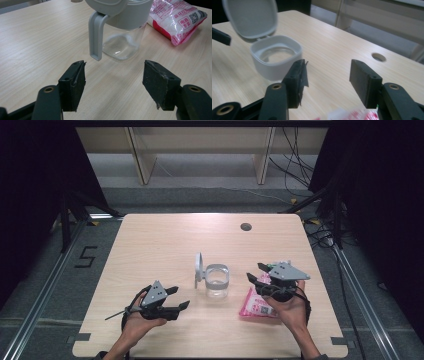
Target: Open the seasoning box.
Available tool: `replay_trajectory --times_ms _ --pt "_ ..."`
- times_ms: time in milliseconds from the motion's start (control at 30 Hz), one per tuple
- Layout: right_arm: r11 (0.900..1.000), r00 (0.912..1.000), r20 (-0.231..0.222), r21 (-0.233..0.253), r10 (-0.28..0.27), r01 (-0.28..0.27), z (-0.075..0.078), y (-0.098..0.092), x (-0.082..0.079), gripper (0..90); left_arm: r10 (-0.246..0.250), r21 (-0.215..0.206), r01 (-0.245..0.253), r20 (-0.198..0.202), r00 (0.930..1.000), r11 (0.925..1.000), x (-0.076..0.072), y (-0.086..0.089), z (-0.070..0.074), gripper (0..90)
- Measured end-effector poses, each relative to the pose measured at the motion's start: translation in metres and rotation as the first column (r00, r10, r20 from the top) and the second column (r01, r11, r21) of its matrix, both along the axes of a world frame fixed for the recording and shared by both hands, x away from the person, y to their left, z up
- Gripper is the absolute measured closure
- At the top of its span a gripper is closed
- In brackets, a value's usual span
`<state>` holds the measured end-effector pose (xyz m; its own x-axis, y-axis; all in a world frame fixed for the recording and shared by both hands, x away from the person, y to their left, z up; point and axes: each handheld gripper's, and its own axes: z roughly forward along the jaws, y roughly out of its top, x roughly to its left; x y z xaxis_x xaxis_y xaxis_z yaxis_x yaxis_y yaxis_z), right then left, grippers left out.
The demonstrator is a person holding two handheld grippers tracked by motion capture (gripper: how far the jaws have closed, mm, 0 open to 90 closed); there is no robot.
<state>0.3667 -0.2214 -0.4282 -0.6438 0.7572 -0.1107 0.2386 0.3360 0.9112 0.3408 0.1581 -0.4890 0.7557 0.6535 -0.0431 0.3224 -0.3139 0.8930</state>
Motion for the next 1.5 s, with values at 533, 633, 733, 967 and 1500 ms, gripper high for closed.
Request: replay_trajectory --times_ms 533,633,733,967,1500 --pt "0.981 0.979 -0.083 0.038 -0.186 0.19 -0.019 -0.061 -0.01 37.0 -0.022 0.01 0.022 -0.004 0.9998 0.9997 -0.003 0.002 -0.003 32.0" --pt "0.974 0.9711 -0.106 0.053 -0.214 0.22 -0.025 -0.07 -0.009 34.2 -0.013 -0.002 0.013 -0.023 0.9996 0.9999 -0.003 0.001 -0.004 31.5" --pt "0.965 0.9613 -0.13 0.065 -0.243 0.253 -0.029 -0.073 -0.009 33.2 -0.01 0.004 0.011 -0.026 0.9996 0.9999 -0.003 0.0 -0.004 31.2" --pt "0.946 0.9423 -0.17 0.098 -0.289 0.308 -0.038 -0.081 -0.005 21.1 -0.022 0.0 0.022 -0.025 0.9994 0.9998 -0.002 0.001 -0.002 30.5" --pt "0.955 0.9434 -0.227 0.116 -0.242 0.273 -0.049 -0.09 0.001 16.1 -0.029 0.009 0.029 -0.008 0.9996 0.9995 -0.001 0.001 -0.002 30.4"
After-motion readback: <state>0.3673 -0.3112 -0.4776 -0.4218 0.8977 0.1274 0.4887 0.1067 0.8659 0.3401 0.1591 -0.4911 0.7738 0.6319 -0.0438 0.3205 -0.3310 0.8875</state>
